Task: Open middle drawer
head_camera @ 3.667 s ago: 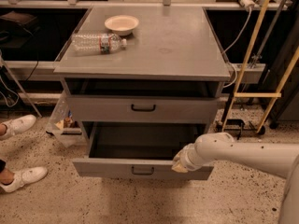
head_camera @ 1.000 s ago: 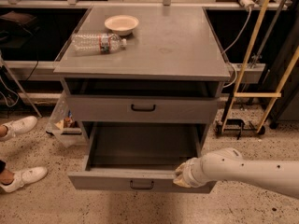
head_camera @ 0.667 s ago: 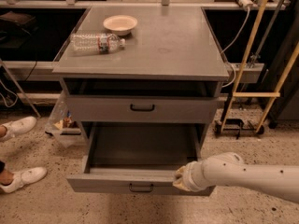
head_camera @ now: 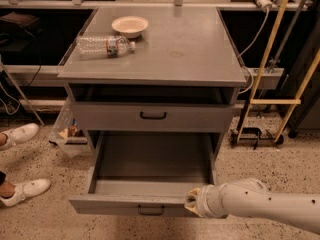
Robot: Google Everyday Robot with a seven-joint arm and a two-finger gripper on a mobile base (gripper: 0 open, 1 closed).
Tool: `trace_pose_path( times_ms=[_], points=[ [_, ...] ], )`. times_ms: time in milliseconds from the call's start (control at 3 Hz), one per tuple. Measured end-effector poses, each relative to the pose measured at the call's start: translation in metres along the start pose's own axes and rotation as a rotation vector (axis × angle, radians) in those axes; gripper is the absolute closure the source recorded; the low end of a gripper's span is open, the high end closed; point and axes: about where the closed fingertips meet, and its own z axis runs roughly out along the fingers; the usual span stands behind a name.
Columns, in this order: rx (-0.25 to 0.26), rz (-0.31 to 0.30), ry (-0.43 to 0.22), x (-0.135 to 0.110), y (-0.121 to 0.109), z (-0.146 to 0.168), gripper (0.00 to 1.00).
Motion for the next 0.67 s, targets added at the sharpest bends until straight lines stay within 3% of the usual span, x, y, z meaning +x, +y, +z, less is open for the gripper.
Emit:
trace_pose_path(
  times_ms=[667],
  points=[
    [0.007,-0.049,-0.065,0.003,0.083,-0.028,1.0]
  ],
)
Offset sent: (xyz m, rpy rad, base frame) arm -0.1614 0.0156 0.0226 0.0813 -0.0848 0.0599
